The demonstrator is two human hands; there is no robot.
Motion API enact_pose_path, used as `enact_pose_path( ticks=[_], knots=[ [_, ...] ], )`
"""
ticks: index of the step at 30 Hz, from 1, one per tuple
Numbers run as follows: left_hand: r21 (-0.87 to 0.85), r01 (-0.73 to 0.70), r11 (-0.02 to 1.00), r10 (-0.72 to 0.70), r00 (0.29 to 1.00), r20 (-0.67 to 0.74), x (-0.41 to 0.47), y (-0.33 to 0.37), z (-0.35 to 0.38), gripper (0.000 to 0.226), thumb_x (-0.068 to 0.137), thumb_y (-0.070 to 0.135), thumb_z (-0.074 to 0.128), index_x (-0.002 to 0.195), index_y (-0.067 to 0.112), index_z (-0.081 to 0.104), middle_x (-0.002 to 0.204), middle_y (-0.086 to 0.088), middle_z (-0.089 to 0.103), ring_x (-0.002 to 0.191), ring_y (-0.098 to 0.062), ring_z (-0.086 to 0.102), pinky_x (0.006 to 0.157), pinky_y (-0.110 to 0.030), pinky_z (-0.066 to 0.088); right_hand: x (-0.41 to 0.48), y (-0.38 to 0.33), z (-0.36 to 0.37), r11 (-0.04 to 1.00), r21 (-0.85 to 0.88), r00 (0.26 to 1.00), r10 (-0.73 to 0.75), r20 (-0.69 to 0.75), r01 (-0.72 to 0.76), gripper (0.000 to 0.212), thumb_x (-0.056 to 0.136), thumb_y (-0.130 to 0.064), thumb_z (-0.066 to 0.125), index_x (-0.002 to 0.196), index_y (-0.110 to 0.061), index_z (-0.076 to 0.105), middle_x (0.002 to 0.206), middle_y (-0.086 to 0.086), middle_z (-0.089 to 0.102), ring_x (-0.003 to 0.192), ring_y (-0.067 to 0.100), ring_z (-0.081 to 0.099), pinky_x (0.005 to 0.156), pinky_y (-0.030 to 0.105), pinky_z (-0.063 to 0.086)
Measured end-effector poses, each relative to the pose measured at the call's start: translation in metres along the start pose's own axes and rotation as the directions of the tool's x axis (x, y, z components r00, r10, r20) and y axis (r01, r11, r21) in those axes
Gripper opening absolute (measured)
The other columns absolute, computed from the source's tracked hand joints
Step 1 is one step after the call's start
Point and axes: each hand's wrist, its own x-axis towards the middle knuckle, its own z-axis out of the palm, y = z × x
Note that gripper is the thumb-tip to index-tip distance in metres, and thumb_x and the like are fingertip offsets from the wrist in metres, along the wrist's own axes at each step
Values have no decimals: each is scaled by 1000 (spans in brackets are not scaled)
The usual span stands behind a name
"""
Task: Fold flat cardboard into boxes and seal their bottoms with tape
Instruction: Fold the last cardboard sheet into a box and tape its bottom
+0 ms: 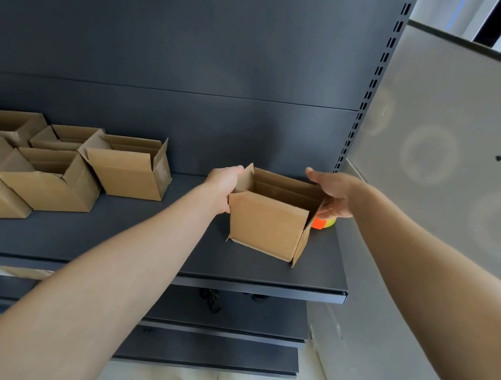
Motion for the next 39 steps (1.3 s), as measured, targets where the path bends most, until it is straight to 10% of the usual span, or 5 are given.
enact_pose_path(
  ticks=[8,29,39],
  knots=[
    [4,-16,1000,16,995,94,0,-3,-3,17,96,12,44,90,11,60,93,-15,64,93,-34,63,85,-59,51,6,2,3,999,50,1000,-21,17,21,57,93,-48,53,132,-8,44,122,14,62,104,34,64,92,54,51],
    [40,14,999,-22,973,231,0,-8,-10,49,85,4,66,130,10,49,127,-12,57,117,-30,55,104,-59,38,23,11,-2,999,-2,992,53,118,-53,51,82,-39,71,122,-11,58,117,13,67,102,34,67,86,57,53],
    [50,-6,999,-9,958,285,0,-11,-11,23,92,-1,55,105,17,55,106,-8,60,115,-28,55,90,-44,47,23,5,1,997,-9,995,80,63,-80,54,84,-48,66,122,-11,56,119,14,64,106,35,64,92,56,51]
  ],
)
